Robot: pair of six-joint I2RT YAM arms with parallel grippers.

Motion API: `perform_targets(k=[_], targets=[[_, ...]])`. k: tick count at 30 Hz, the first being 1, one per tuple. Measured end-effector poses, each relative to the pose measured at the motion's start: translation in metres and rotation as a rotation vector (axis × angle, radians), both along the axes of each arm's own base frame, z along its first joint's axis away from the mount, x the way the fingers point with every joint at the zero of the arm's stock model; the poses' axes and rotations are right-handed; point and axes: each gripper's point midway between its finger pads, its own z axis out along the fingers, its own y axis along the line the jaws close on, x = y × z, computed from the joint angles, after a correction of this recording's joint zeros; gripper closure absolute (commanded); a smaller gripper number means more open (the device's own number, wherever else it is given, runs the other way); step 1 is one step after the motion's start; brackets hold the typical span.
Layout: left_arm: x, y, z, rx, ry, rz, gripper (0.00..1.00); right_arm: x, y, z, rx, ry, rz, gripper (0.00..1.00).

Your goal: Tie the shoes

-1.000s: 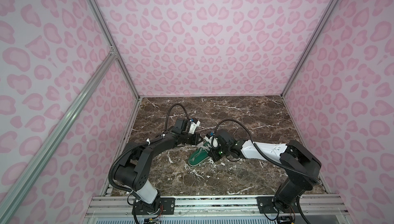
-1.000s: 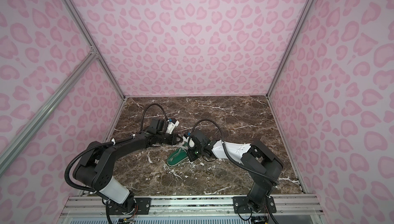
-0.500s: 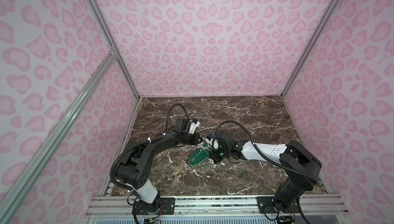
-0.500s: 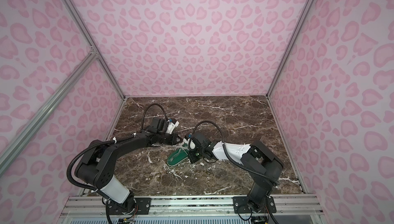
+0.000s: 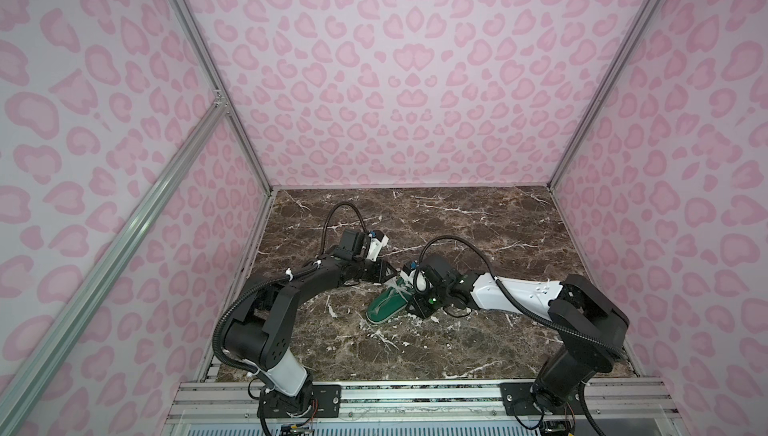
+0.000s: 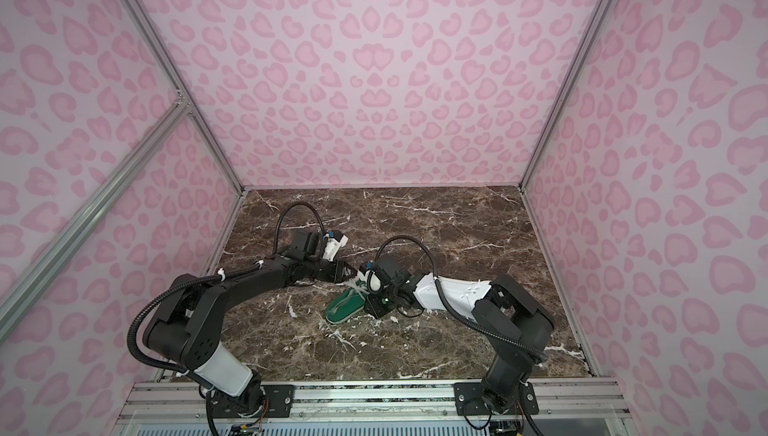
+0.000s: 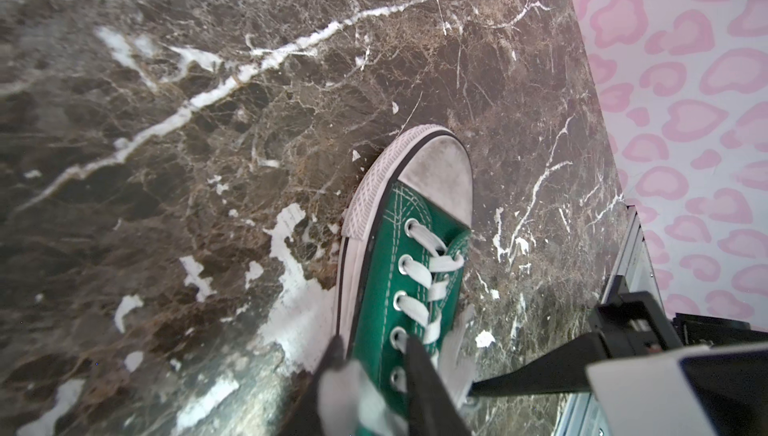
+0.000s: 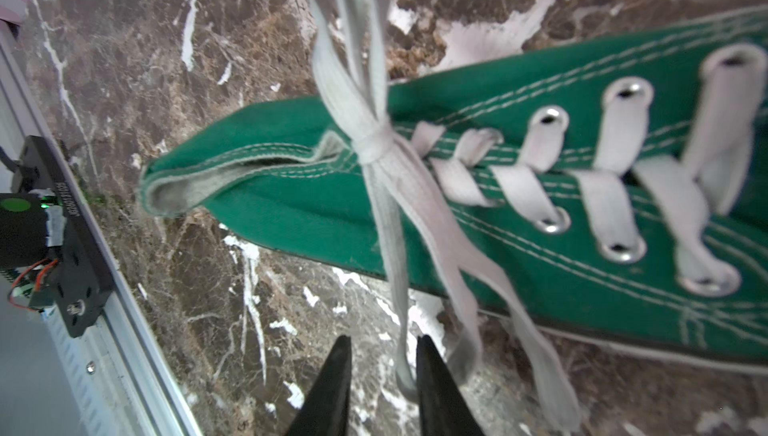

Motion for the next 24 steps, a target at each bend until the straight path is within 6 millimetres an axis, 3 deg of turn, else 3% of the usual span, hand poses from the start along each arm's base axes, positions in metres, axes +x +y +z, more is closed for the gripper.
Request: perform_targets(k=[9,15,24], targets=[[-0.01,0.016,0.019,0.011,-0.092,0.02,0.41,0.004,-0.002,0.03,0.038,-0.025,-0.002,0.7],[-0.013,0.021,0.02,0.023,-0.117,0.018,0.37,0.017,-0.001,0.047,0.053,-0.058,-0.009,0.67],[-0.025,0.022,0.009,0.024,-0.089,-0.01,0.41,0.018,-0.005,0.045,0.03,-0.074,0.013,0.65]])
